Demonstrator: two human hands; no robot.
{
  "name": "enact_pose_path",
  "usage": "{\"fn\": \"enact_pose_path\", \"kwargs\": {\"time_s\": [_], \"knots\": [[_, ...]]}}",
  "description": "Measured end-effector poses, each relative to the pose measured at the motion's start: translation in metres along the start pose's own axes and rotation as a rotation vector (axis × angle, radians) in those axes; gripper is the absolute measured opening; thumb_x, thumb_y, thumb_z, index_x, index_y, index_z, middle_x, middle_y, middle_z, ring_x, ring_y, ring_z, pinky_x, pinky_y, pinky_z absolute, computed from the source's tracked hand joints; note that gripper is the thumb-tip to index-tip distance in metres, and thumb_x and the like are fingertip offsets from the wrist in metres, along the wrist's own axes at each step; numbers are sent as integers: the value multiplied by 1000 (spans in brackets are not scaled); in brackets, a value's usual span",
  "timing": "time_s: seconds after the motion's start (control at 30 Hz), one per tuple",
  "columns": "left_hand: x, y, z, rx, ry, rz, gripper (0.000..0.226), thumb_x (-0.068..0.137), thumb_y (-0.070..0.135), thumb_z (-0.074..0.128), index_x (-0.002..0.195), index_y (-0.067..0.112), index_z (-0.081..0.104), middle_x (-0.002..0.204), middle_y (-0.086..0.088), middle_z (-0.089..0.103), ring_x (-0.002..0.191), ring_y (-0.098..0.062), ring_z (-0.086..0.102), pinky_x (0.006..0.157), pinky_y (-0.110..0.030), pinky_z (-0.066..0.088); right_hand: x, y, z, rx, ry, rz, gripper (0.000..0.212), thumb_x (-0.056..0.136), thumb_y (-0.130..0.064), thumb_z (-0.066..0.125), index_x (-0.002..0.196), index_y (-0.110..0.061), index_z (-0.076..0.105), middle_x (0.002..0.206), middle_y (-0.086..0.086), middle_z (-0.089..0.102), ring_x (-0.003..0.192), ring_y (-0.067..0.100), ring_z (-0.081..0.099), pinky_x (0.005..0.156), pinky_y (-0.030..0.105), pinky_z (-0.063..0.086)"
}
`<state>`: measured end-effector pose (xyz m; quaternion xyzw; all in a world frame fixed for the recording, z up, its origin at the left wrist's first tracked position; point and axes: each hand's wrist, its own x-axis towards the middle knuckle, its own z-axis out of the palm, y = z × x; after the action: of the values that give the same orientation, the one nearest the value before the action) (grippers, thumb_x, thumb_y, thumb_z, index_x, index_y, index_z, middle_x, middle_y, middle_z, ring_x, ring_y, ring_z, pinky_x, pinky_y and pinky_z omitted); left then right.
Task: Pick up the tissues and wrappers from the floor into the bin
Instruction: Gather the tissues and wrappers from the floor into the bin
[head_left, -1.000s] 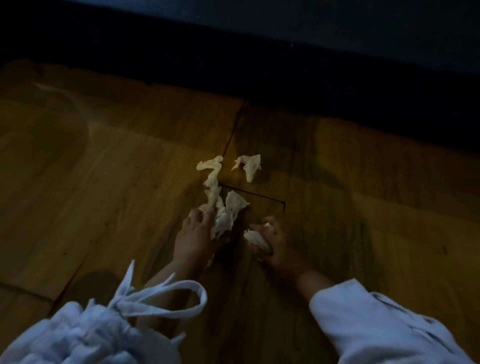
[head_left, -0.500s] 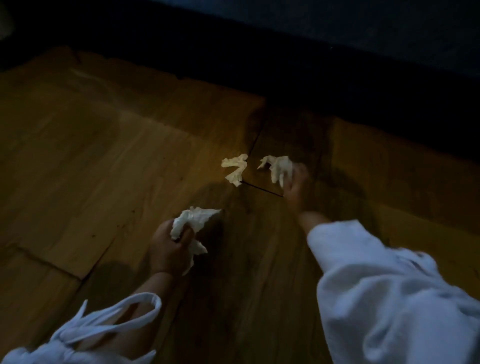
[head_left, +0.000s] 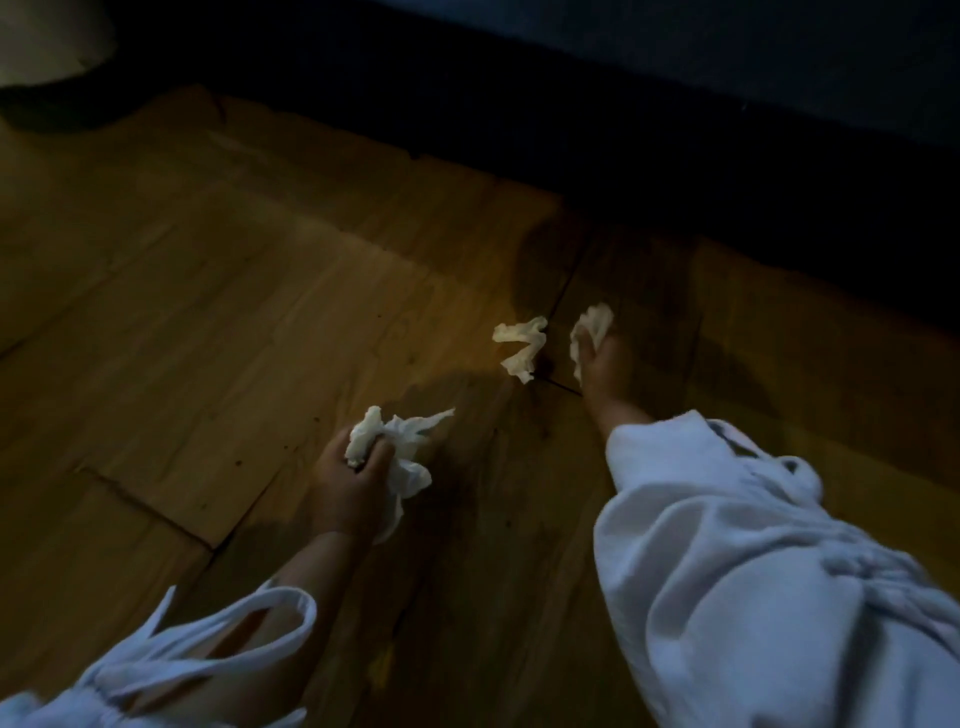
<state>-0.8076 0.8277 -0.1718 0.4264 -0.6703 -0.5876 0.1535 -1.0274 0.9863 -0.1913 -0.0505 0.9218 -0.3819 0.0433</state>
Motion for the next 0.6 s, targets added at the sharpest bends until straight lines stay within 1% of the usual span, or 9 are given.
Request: {"fn": "enact_pose_path", "kwargs": {"time_s": [0.07, 0.1, 0.17, 0.23, 0.3, 0.37, 0.43, 0.53, 0.6], "knots": [[3, 0, -1, -23, -3, -6, 20, 89, 14, 56, 109, 12, 58, 93, -3, 61, 91, -24, 59, 79, -40, 49, 11, -25, 5, 177, -109, -8, 44, 97, -38, 40, 123, -4, 49, 117, 19, 59, 107, 30, 59, 87, 37, 47], [5, 1, -1, -32, 1, -2, 21, 89, 14, 57, 109, 11, 58, 94, -4, 61, 90, -24, 60, 79, -40, 50, 15, -36, 9, 176, -208, -47, 45, 96, -39, 41, 131, -10, 43, 125, 16, 55, 114, 28, 55, 92, 38, 46], [11, 4, -2, -74, -5, 9, 15, 88, 14, 58, 103, 12, 60, 89, -2, 62, 85, -21, 61, 72, -34, 51, 17, -47, 22, -178, -400, -156, 48, 94, -45, 41, 135, -20, 36, 132, 12, 47, 120, 29, 49, 100, 43, 41], [17, 11, -1, -125, -26, -5, 11, 88, 13, 58, 99, 15, 60, 84, 2, 61, 78, -15, 60, 65, -27, 49, 5, -42, 32, -566, -503, -302, 46, 95, -42, 40, 136, -21, 36, 136, 10, 43, 121, 31, 45, 101, 42, 36], [23, 16, -1, -124, -48, -38, 12, 87, 13, 60, 99, 17, 59, 84, 4, 62, 77, -12, 60, 63, -25, 48, -15, -37, 35, -750, -495, -482, 44, 97, -36, 37, 137, -19, 33, 136, 12, 43, 119, 33, 45, 96, 41, 39], [27, 16, -7, -102, -47, -63, 10, 85, 12, 63, 91, 20, 60, 83, 2, 64, 77, -16, 63, 65, -27, 50, -33, -32, 33, -838, -521, -588, 44, 95, -28, 42, 136, -15, 33, 132, 15, 48, 115, 34, 49, 89, 40, 43], [23, 21, -16, -91, -74, -56, 13, 84, 10, 63, 86, 22, 59, 82, 0, 64, 77, -19, 62, 67, -30, 52, -46, -29, 27, -765, -539, -557, 41, 94, -25, 47, 131, -12, 39, 126, 16, 55, 111, 33, 54, 84, 36, 44], [8, 37, -37, -77, -47, -25, 14, 85, 7, 61, 85, 20, 57, 78, 3, 60, 72, -12, 59, 65, -25, 49, -66, -40, 12, -432, -382, -377, 27, 97, -30, 43, 115, -11, 50, 106, 15, 63, 95, 31, 61, 68, 28, 38], [-7, 53, -51, -60, -3, -15, 9, 86, 8, 61, 87, 17, 59, 76, 6, 59, 70, -8, 57, 67, -26, 50, -87, -54, -3, -347, -313, -310, 30, 98, -34, 38, 113, -11, 51, 98, 14, 63, 88, 27, 61, 67, 26, 34]]}}
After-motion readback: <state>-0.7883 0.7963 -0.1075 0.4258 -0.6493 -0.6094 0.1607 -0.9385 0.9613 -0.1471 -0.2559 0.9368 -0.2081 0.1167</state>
